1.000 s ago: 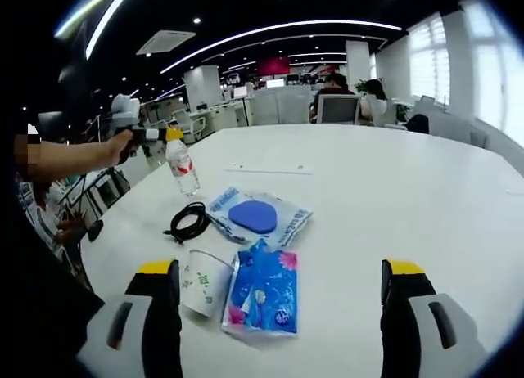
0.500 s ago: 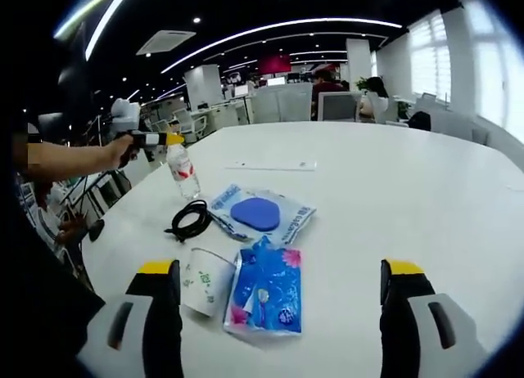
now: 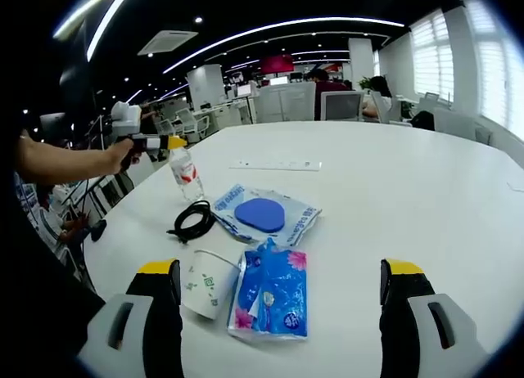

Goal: Arrange the tabletop items into an orderly group along one side of the table until the central work area is clear of visible clutter.

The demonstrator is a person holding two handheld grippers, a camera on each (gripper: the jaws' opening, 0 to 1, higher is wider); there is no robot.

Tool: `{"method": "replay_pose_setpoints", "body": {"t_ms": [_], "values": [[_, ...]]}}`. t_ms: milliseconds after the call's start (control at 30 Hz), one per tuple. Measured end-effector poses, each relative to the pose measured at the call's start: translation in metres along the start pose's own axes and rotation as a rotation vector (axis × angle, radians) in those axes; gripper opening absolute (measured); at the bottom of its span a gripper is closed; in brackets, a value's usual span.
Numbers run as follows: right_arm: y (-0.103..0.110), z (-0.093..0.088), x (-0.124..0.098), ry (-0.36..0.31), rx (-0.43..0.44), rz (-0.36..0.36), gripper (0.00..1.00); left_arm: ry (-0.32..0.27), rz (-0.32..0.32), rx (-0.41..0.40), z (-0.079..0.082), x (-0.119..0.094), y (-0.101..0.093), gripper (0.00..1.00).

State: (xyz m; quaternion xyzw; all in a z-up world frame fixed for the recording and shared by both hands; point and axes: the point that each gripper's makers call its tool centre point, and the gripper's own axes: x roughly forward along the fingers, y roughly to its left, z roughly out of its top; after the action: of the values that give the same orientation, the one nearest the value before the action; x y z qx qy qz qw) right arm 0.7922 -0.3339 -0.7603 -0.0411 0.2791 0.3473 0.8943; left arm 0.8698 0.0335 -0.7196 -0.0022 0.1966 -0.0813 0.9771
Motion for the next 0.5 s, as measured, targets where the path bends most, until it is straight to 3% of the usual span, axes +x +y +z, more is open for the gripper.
{"method": "replay_pose_setpoints", "body": {"t_ms": [333,500], "values": [[-0.0015,-0.0052,0.0002,0.015,0.003,0.007,0.98,-0.011,-0.017,0.001,-0.0021,0.0014,-0.0020,0.20],[-0.0026,-0.0080,-0.0009,0.022,0.007,0.006,0.98,-0.030,-0.014,0.046,-0.0022,0.0021,-0.0032,0.21]]}}
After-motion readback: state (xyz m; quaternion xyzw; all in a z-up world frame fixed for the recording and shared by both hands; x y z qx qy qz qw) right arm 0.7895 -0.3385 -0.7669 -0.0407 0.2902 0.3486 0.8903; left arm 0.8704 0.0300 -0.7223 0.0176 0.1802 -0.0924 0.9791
